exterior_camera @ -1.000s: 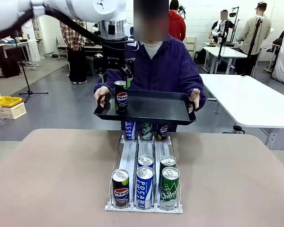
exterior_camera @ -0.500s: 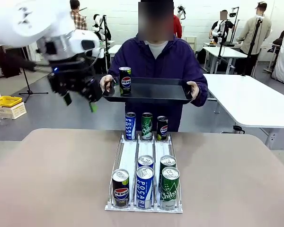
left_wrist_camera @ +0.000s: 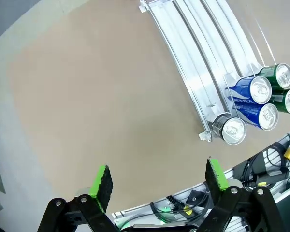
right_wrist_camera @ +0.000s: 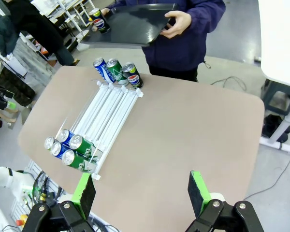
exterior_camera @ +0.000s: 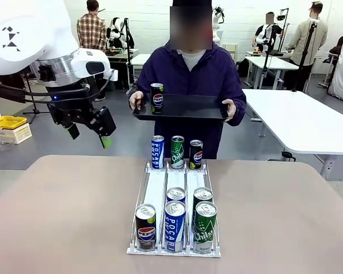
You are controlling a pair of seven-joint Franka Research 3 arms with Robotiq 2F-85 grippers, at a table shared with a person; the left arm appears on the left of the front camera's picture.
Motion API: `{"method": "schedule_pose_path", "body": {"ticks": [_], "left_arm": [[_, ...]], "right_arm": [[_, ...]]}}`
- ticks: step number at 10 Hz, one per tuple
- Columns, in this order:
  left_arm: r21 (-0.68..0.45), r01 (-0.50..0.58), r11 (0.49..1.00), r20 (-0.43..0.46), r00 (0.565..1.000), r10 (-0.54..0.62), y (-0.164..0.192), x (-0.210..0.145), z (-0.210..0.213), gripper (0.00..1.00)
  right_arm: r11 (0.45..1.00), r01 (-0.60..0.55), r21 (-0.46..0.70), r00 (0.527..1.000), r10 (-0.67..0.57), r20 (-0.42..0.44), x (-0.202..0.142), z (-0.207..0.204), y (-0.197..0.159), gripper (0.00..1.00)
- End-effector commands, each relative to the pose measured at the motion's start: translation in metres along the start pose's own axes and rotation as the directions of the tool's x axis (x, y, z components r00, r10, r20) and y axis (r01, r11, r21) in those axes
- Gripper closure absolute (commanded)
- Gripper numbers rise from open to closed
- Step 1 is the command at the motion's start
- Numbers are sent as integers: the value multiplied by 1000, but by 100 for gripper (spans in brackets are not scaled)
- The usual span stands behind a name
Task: Retrieve and hand over the desired beverage to the person.
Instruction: Place the picked can on the Handle tray extended by the person.
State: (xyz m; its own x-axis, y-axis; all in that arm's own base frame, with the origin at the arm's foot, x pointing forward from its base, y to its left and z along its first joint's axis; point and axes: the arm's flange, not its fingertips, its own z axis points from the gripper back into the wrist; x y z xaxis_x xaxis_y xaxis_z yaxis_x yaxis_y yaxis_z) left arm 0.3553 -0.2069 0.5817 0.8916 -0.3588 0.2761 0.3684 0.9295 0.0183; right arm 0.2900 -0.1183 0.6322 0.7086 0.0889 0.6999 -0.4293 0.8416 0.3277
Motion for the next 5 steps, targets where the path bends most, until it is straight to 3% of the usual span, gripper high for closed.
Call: {"method": "schedule_pose_path", "body": {"ticks": [1,5], "left_arm": [[4,0,1000,-1,1000,0,0,7,2,0],[4,0,1000,-1,1000,0,0,7,2,0]], "right_arm": [[1000,-10,28,1000,10,12,1,-1,-1,0],[1000,-10,28,1000,10,12,1,-1,-1,0]]}}
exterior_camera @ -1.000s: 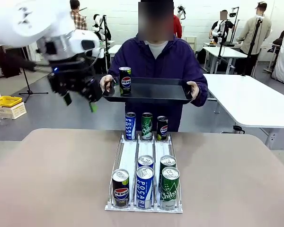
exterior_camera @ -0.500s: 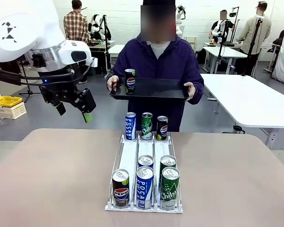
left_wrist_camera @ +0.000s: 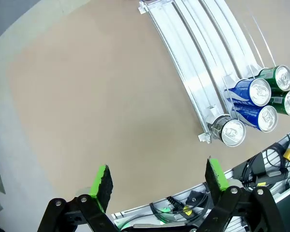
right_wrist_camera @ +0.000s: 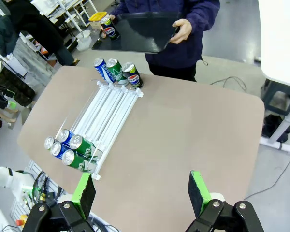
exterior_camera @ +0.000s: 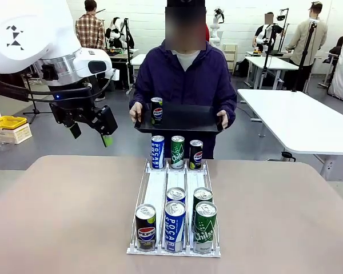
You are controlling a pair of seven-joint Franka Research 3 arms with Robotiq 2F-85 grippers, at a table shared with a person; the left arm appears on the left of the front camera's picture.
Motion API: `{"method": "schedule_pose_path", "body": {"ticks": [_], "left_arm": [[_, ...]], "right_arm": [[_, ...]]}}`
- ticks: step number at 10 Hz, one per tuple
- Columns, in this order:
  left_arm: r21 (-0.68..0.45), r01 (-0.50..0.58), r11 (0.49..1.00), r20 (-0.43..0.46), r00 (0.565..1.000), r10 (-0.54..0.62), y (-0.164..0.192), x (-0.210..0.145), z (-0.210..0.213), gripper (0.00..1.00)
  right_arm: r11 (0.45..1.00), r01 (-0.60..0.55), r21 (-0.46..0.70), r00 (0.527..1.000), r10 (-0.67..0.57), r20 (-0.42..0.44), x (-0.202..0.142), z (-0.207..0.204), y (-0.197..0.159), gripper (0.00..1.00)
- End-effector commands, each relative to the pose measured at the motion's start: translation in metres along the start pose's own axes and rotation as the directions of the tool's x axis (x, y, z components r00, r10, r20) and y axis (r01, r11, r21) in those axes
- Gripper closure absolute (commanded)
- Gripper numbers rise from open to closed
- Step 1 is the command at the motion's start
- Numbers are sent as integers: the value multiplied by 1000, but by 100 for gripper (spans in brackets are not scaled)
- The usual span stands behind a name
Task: Retrieve and hand over the desired beverage to the person.
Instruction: Place the picked can on the Handle tray extended by the person, then pick up another can of the same type that the person held from the Automatic Can Dispenser.
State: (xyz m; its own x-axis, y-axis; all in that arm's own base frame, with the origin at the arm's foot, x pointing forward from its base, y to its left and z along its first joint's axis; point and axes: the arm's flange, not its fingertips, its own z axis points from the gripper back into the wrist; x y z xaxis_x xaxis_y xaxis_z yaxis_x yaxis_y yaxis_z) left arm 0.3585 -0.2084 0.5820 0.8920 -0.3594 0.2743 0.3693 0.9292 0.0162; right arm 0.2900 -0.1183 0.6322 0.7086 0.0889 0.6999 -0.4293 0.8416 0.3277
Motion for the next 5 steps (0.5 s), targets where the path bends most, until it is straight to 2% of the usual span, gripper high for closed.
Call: {"method": "schedule_pose_path", "body": {"ticks": [1,5], "left_arm": [[7,0,1000,1,1000,0,1,3,2,0],[7,0,1000,1,1000,0,1,3,2,0]], "right_arm": [[1000,-10,28,1000,10,12,1,-1,-1,0],[1000,-10,28,1000,10,12,1,-1,-1,0]]}}
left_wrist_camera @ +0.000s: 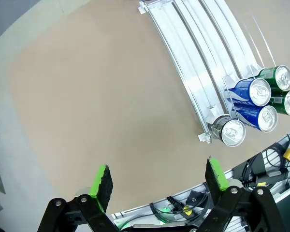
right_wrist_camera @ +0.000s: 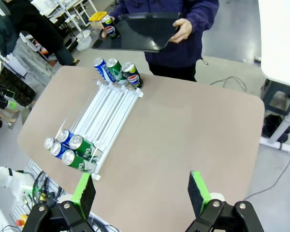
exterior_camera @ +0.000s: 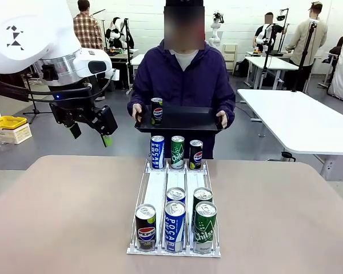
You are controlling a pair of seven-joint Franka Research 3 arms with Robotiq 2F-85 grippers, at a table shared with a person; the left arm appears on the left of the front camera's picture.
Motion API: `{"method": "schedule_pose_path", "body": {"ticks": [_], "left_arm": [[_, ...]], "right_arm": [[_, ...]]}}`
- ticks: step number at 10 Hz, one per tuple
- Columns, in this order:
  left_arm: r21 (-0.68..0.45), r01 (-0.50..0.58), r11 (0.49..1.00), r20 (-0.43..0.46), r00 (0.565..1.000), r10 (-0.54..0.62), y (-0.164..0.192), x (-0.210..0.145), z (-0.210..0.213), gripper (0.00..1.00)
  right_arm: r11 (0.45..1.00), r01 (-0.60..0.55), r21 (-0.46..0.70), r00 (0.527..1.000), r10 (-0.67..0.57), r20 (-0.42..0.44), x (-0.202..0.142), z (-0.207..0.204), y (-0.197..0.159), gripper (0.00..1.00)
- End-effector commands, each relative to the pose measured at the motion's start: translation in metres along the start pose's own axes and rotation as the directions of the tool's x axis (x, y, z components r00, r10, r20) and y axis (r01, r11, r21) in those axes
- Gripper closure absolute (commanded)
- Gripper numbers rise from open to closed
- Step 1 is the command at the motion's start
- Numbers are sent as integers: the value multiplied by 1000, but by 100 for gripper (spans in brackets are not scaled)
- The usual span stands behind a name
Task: Retrieve and hand over the desired beverage to the person.
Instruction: Pick up another can of the same type that the person held from the Automatic Can Dispenser.
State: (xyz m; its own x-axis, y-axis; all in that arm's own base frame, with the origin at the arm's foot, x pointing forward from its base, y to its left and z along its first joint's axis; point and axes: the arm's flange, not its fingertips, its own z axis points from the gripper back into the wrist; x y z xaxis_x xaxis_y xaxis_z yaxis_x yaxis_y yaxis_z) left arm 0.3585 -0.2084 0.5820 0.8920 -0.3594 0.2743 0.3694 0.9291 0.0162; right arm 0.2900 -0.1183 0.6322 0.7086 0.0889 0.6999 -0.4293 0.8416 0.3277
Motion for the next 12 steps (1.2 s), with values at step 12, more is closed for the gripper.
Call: {"method": "schedule_pose_path", "body": {"ticks": [12], "left_arm": [[-438,322,839,362,918,-164,211,-112,99,0]], "right_arm": [[1000,-10,28,1000,10,12,1,-1,-1,0]]}}
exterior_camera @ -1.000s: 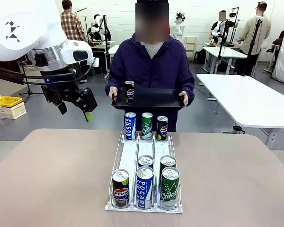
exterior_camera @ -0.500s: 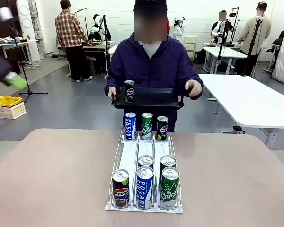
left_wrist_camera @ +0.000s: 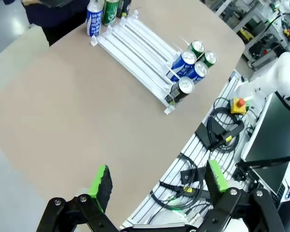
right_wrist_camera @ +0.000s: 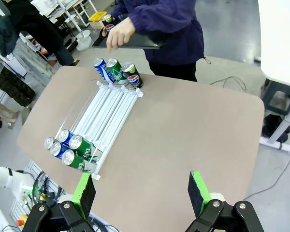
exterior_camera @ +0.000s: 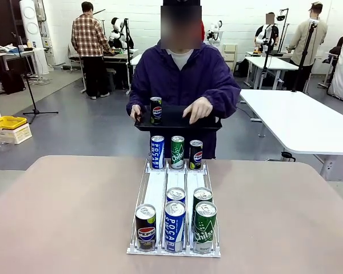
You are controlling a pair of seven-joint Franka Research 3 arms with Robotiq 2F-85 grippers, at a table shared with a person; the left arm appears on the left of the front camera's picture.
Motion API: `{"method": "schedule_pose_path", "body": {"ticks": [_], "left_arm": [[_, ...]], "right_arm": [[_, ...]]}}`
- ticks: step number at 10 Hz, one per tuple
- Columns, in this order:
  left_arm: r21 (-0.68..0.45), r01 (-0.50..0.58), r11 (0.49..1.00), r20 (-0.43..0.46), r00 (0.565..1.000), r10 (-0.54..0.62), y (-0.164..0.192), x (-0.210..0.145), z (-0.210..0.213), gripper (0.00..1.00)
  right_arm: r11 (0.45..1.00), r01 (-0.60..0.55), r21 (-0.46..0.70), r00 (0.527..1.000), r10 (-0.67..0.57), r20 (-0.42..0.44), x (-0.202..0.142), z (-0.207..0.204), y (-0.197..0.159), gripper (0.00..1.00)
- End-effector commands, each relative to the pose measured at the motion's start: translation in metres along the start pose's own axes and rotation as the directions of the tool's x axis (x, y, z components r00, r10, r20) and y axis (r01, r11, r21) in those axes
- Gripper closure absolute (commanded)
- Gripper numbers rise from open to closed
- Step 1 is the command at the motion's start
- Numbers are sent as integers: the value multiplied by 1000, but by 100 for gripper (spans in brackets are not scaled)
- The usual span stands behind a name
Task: Retrieve and hand over the desired beverage to the person.
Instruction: Pick up another can of the same type that the person held from the Automatic Can Dispenser.
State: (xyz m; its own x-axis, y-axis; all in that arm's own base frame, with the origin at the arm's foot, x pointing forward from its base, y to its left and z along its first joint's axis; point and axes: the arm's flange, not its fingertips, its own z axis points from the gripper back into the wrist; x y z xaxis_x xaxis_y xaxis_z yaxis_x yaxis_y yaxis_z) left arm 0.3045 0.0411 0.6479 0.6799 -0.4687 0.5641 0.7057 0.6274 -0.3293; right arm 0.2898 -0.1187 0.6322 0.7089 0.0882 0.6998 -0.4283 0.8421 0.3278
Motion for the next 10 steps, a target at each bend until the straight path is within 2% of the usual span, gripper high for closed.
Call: {"method": "schedule_pose_path", "body": {"ticks": [1,3,5,10], "left_arm": [[6,11,1000,48,999,-12,0,10,-4,0],[36,14,999,72,997,-17,-1,13,-6,0],[14,-9,1000,43,999,9,-3,14,-3,0],[14,-9,1000,43,999,9,-3,14,-3,0]], "right_arm": [[1000,-11,29,1000,10,12,1,-1,-1,0],[1000,-11,29,1000,10,12,1,-1,-1,0],[1000,-11,29,1000,10,12,1,-1,-1,0],[1000,-11,29,1000,10,12,1,-1,-1,0]]}}
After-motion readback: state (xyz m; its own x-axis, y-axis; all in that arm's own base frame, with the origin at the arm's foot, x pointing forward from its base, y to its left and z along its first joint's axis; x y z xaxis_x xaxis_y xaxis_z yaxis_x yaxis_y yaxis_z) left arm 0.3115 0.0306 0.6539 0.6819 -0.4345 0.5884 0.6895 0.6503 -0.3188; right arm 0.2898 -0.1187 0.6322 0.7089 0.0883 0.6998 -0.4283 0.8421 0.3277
